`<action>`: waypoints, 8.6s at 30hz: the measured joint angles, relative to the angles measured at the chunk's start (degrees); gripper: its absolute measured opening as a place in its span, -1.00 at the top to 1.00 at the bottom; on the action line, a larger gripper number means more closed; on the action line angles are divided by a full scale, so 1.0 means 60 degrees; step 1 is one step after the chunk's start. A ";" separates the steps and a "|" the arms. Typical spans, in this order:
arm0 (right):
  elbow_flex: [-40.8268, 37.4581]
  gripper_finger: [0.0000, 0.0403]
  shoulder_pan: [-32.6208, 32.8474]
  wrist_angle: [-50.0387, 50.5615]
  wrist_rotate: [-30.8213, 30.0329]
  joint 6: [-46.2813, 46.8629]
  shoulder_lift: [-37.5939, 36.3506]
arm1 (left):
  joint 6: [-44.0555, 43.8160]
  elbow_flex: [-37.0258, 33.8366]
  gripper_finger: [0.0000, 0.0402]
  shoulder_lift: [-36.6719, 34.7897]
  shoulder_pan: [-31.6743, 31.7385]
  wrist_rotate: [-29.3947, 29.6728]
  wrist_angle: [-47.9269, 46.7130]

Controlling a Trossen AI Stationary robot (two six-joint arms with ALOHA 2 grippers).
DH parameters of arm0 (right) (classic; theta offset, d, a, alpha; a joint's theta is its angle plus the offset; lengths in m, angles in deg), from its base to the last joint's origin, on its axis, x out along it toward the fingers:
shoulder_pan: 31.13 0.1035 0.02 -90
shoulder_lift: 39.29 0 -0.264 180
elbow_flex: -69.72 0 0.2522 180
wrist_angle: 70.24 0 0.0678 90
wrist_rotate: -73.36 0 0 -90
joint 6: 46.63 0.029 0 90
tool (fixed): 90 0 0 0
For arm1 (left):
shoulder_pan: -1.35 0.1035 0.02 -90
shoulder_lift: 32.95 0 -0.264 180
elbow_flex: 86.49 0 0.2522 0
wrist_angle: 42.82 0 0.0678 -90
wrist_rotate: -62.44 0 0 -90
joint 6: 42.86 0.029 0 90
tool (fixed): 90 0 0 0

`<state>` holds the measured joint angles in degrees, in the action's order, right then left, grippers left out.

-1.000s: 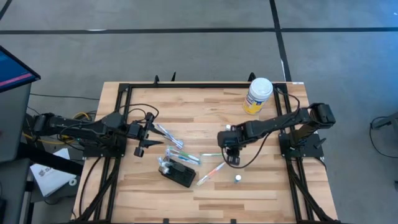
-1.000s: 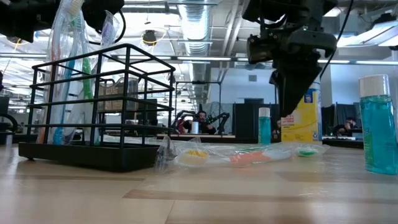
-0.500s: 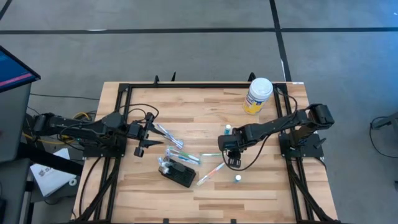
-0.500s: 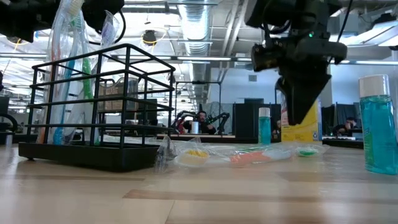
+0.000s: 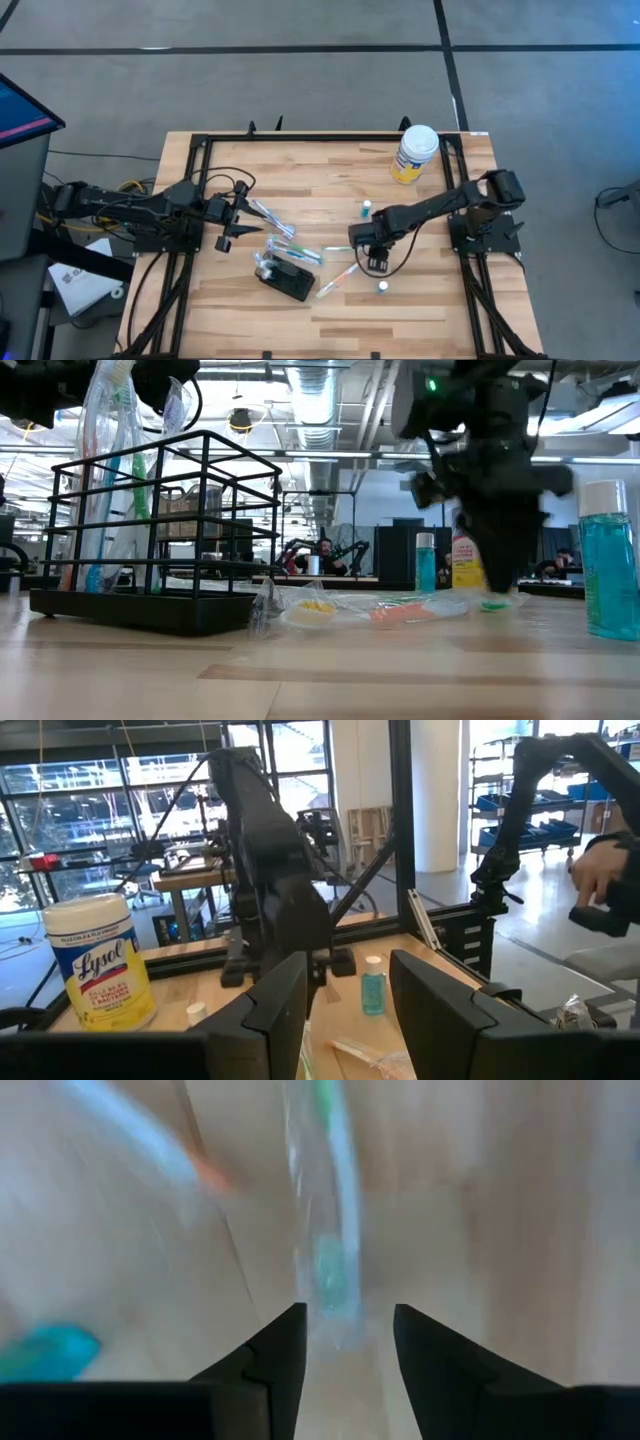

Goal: Pick & Place toothbrushing station
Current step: Put the green toothbrush into the mesh organizer

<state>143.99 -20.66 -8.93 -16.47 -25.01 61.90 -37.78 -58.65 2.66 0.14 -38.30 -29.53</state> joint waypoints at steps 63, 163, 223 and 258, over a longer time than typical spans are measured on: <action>0.6486 1.00 0.0343 0.5697 -0.6297 -0.1318 0.0842 | -0.2108 0.0000 0.31 0.0018 0.0000 0.0394 0.1755; 0.8280 1.00 0.0671 0.0500 -0.9247 -0.5854 0.0831 | -0.1887 0.3767 0.94 0.7839 0.0688 0.0714 0.4644; 0.4663 0.52 0.1439 -0.2161 -0.8861 -0.1729 -0.1341 | -0.1814 0.3759 0.95 0.7836 0.0699 0.0790 0.4448; 0.1992 0.54 0.0272 -0.7292 -0.5289 -0.2845 -0.2284 | -0.1315 0.3759 0.95 0.7832 0.0696 0.0790 0.4572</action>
<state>155.95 -19.02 -52.68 -48.20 -42.08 48.20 -45.67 -36.09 49.66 4.31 -33.56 -2.10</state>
